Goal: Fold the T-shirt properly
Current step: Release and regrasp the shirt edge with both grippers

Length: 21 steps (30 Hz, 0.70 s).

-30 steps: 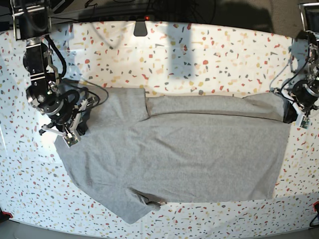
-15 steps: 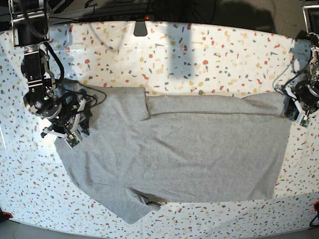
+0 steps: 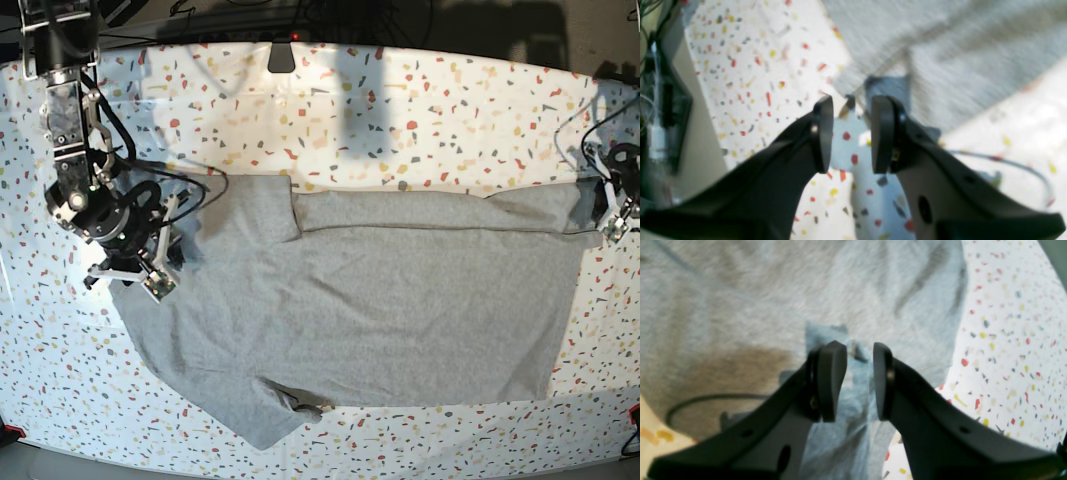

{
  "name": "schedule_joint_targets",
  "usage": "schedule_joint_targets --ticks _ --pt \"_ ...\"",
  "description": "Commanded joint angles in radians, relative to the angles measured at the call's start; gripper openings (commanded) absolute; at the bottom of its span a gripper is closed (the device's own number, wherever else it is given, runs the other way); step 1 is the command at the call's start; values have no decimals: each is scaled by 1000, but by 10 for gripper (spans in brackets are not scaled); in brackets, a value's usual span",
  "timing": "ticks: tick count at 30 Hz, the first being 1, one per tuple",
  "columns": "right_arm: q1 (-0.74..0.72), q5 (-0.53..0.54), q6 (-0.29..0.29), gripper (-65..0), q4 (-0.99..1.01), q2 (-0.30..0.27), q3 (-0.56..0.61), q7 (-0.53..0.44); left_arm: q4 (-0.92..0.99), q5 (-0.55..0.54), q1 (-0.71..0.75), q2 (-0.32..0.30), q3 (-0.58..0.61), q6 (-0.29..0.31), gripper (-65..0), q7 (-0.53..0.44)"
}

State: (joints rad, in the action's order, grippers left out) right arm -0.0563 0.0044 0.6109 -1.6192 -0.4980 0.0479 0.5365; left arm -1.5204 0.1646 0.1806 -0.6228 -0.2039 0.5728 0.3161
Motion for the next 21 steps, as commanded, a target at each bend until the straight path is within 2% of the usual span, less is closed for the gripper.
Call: schedule_joint_targets --ticks 1,8,11,15,16,19,21 --pt "-8 6 -5 -465 -27 -17 -8 -18 -33 13 16 -23 -10 -7 -461 -39" --pt "15 7 -5 -465 -51 -17 -8 11 -44 265 151 -23 -10 -8 -461 -232" --pt "15 7 -5 -465 -56 -14 -8 20 -34 280 153 -21 -3 -8 -461 -280" --pt "16 7 -5 -465 -69 -14 -8 75 -4 287 148 -21 67 -8 -460 -282" --pt "18 8 -6 -465 -73 -14 -8 87 10 315 145 -20 92 -20 -461 -293" --pt "39 21 -5 -465 -98 -15 -8 93 84 397 109 -21 170 -121 -460 -296" --pt "60 30 -5 -465 -121 -15 -8 108 144 412 72 -21 199 -144 -460 -285"
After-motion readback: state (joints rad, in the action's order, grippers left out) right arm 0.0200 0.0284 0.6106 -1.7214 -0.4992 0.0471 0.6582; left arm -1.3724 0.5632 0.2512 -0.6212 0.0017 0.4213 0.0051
